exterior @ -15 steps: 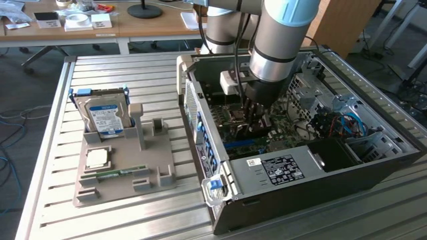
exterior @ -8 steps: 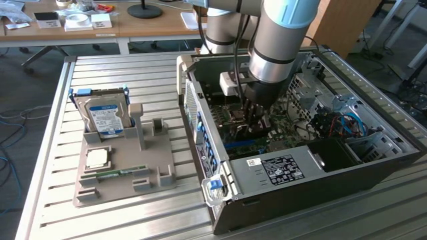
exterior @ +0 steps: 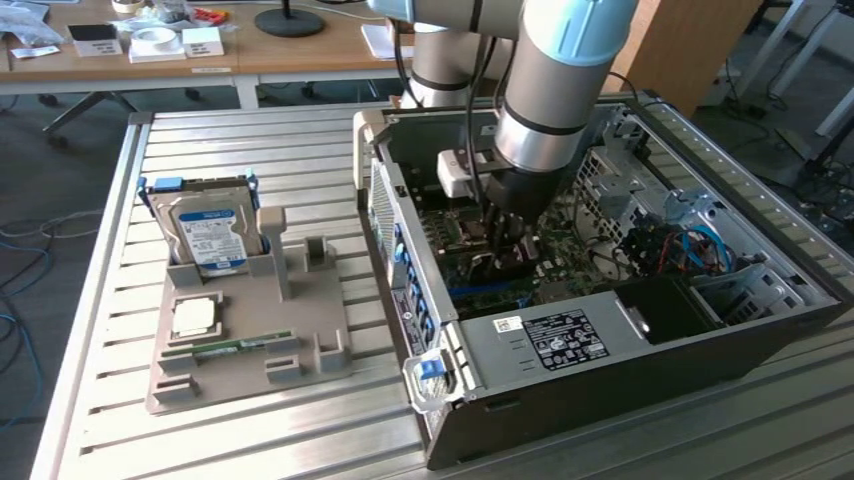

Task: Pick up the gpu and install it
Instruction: 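Insert the gpu into the slot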

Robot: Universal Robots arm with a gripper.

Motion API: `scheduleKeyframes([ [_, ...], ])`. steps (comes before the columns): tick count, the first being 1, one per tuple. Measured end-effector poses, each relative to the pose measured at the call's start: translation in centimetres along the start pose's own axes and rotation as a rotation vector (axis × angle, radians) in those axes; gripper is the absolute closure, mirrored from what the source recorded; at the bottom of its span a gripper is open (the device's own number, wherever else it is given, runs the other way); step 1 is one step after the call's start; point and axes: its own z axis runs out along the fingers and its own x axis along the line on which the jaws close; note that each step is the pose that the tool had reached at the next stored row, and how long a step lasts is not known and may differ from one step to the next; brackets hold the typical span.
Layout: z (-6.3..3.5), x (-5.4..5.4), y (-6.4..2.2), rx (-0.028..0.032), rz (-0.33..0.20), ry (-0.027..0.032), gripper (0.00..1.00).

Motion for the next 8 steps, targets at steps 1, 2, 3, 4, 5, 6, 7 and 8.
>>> scheduleKeyframes([
  [1,0.05,0.0,0.01,0.0,0.0,0.0,0.73],
  [2,0.1,0.0,0.01,0.0,0.0,0.0001,0.73],
  [3,0.15,0.0,0.01,0.0,0.0,0.0,0.73],
  [4,0.2,0.01,0.01,-0.0001,0.0,0.0002,0.73],
  [5,0.25,0.01,0.01,-0.0001,0.0,0.0004,0.73],
  [6,0.31,0.01,0.02,-0.0001,0.0,0.0004,0.73],
  [7,0.36,0.02,0.02,-0.0002,0.0,0.0004,0.73],
  [8,0.43,0.02,0.01,0.0,0.0,0.0001,0.73],
])
